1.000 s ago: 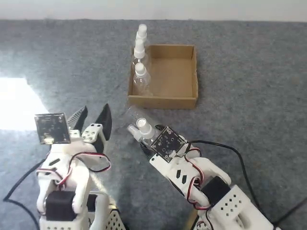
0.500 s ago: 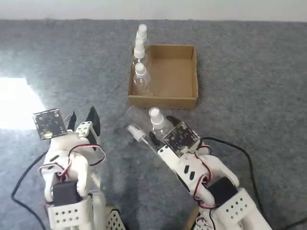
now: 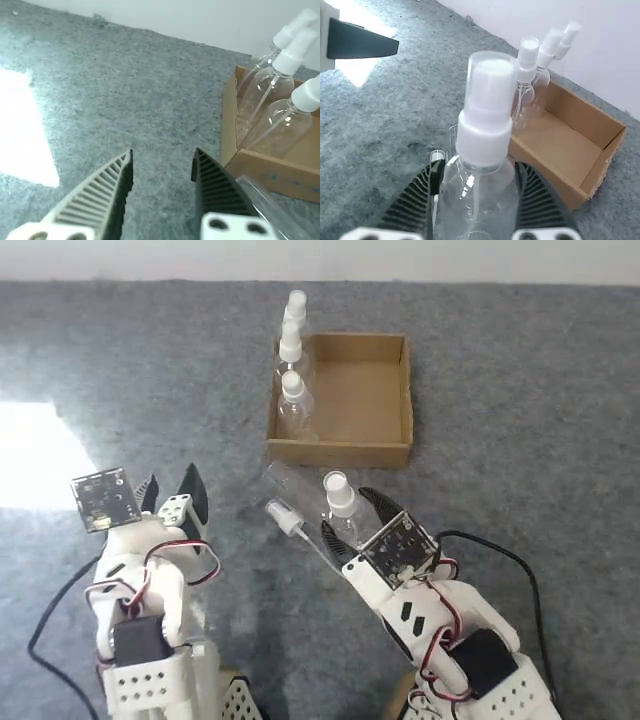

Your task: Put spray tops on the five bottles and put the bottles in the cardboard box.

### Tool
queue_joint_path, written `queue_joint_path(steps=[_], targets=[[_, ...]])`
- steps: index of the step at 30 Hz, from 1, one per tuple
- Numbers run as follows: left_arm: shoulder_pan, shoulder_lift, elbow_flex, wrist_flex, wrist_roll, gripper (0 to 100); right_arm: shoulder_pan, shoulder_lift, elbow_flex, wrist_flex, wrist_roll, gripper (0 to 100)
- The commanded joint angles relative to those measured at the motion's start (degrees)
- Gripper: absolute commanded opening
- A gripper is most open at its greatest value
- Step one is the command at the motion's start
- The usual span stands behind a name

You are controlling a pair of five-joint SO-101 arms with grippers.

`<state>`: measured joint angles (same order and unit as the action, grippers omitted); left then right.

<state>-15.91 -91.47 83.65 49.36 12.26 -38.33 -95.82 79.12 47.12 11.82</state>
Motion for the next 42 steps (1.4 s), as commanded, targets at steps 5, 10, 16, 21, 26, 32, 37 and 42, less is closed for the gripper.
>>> queue_joint_path(steps=[5, 10, 16, 21, 26, 32, 37, 42], targets=[[0.0, -0.53, -0.13, -2.2, -0.62, 18, 5.58, -0.92, -10.64, 0.31, 1.23, 3.7], [0.26, -0.53, 0.04, -2.2, -0.7, 18, 5.67, -0.57, -15.21, -1.36, 1.23, 3.7], [0.26, -0.53, 0.13, -2.29, -0.7, 18, 8.4, 8.66, -19.96, -5.76, 1.23, 3.7], [0.26, -0.53, 0.22, -2.99, -0.7, 18, 9.71, 19.38, -23.47, -12.09, 1.23, 3.7], [-0.09, -0.53, 1.63, -5.63, -0.7, 18, 12.0, 29.58, -26.73, -18.42, 0.79, 3.7], [-0.09, -0.53, 1.63, -5.63, -0.7, 18, 13.49, 40.13, -28.75, -29.32, 0.79, 3.7], [-0.09, -0.53, 1.63, -5.71, -0.7, 18, 14.55, 47.52, -28.75, -39.34, 0.7, 3.7], [-0.09, -0.53, 1.71, -5.71, -0.7, 18, 14.55, 54.64, -29.01, -47.52, 0.7, 3.7]])
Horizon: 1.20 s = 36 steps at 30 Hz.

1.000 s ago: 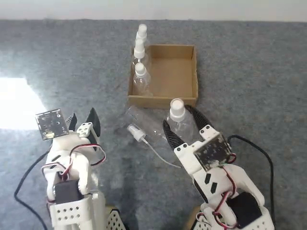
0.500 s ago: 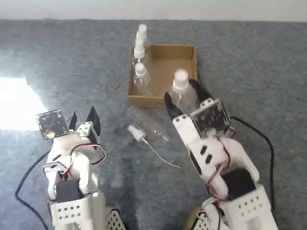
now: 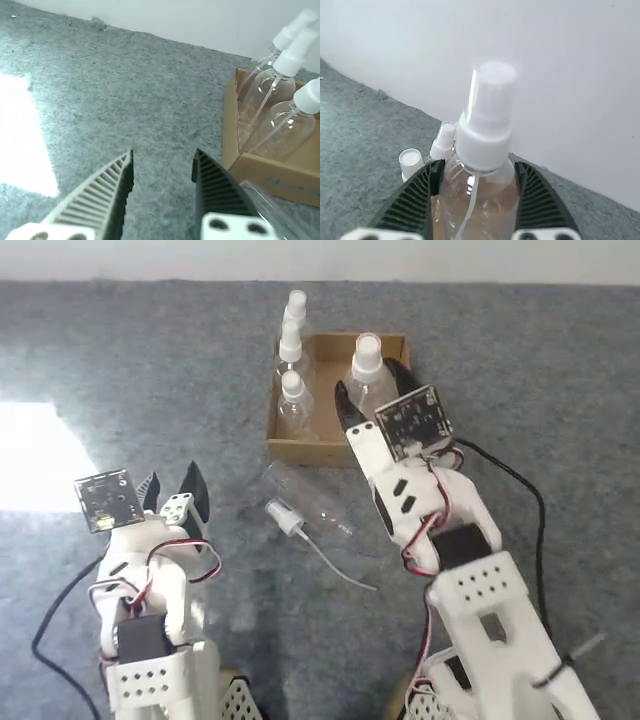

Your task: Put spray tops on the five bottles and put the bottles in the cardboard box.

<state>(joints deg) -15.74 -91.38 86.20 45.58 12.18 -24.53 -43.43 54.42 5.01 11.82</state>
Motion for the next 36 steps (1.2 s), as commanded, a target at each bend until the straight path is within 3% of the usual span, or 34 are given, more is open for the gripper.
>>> queue_joint_path(steps=[1, 10, 21, 28, 36], targets=[[-0.26, -0.62, -0.84, -1.93, -0.62, 18, 0.75, 3.74, -4.75, -6.55, 0.62, 3.7], [-0.26, -0.62, -0.84, -1.93, -0.62, 18, 5.58, 19.3, -16.62, -8.75, -10.2, 3.7], [-0.26, -0.62, -0.84, -1.93, -0.62, 18, 7.34, 38.2, -30.51, -9.1, -10.64, 3.7], [-0.26, -0.62, -0.84, -1.93, -0.62, 18, 7.6, 47.6, -34.11, -17.54, -10.55, 3.7], [-0.26, -0.62, -0.84, -2.02, -0.62, 18, 8.66, 58.95, -42.46, -18.24, -10.55, 3.7]])
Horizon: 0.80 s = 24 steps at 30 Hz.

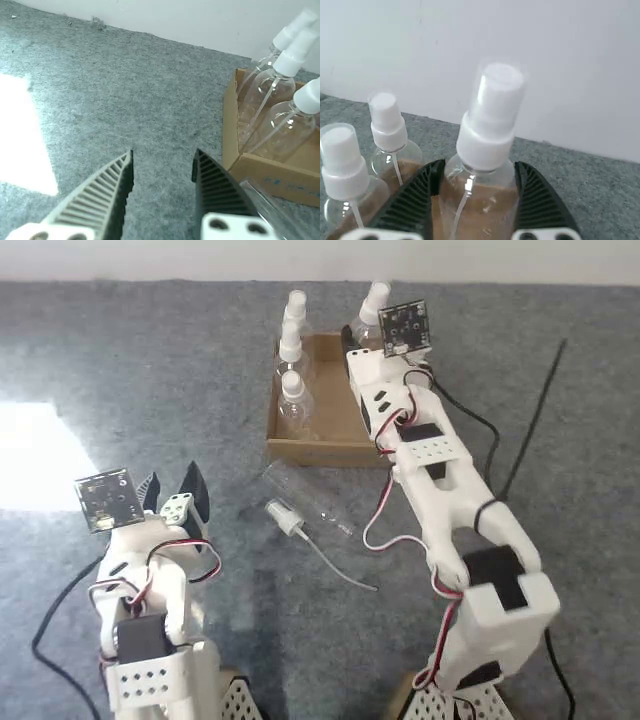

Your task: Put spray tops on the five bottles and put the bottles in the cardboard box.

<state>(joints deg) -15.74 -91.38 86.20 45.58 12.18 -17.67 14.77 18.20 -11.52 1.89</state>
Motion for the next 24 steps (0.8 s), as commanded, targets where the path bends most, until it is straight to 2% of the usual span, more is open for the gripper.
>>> queue_joint_path(steps=[1, 9, 24], targets=[[-0.26, -0.62, -0.84, -2.02, -0.62, 18, 1.98, 2.24, -7.56, -1.71, -0.62, 3.7], [-0.26, -0.62, -0.84, -2.02, -0.62, 18, 4.97, 12.0, -15.82, -1.71, -0.53, 3.8], [-0.26, -0.62, -0.84, -2.02, -0.7, 18, 4.7, 21.32, -23.12, -1.71, -0.53, 4.2]])
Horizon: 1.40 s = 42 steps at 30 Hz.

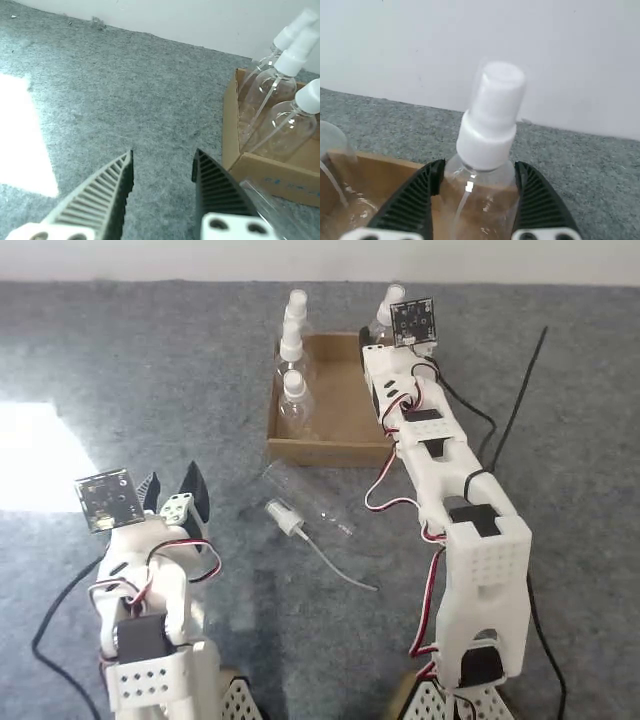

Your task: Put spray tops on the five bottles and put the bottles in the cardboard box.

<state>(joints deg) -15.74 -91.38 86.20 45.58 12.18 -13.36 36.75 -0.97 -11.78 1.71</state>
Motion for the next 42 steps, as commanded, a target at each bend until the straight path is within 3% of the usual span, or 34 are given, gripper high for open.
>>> queue_joint_path(steps=[1, 13, 19, 28, 33, 42], targets=[[-0.26, -0.62, -0.84, -2.02, -0.7, 18, 0.4, -0.13, -4.4, -1.45, -0.35, 4.2], [-0.26, -0.62, -0.75, -2.02, -0.7, 18, 0.48, 1.63, -4.92, -1.27, -0.18, 4.6], [-0.18, -0.62, -0.75, -2.02, -0.7, 18, 0.48, 1.54, -4.84, -0.13, -0.18, 13.8], [0.09, -0.62, 0.4, -3.34, -3.08, 18, 0.92, -0.4, -4.04, 3.3, 0.0, 14.8], [0.18, -0.62, 0.48, -3.34, -3.16, 18, 0.92, -3.82, 0.0, 3.21, -0.35, 24.6], [0.18, -0.62, 0.48, -3.34, -3.25, 18, 0.92, -5.32, 1.58, 3.38, -0.44, 25.1]])
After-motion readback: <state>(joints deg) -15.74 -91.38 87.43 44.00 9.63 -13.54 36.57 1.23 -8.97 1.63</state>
